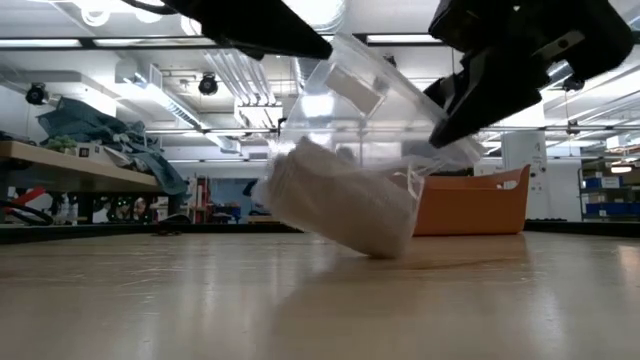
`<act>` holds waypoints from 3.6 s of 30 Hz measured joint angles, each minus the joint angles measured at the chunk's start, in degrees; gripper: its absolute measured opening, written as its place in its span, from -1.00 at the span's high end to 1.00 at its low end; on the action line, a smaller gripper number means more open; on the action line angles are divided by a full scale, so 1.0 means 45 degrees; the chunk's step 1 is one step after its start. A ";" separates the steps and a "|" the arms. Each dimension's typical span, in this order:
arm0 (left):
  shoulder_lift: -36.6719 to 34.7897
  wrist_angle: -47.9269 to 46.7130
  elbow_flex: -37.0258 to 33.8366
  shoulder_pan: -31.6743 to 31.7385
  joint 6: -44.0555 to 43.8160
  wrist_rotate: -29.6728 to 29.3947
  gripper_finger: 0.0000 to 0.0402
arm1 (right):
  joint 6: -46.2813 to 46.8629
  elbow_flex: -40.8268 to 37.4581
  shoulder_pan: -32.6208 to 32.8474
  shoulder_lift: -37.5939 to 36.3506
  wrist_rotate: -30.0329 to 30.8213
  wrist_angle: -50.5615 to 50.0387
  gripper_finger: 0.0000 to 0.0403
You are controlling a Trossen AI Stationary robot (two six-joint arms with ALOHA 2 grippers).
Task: Roll bandage
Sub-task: Put the transparent zip bag into the orange bin
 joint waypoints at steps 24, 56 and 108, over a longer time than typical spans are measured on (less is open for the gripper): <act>-0.0135 -0.2007 -0.0013 0.0201 0.0298 -0.6519 1.00 | -0.5739 0.0000 -0.0024 -0.0165 0.7462 -0.0326 1.00; -0.0155 -0.2251 -0.0013 0.0065 0.0424 -0.7891 1.00 | -1.0934 -0.1894 0.1908 -0.1091 1.5906 0.8808 1.00; -0.1413 0.2018 0.0084 0.0103 0.1669 -0.9235 1.00 | 0.2007 -0.0447 -1.3148 -0.1904 0.6313 -0.2460 0.85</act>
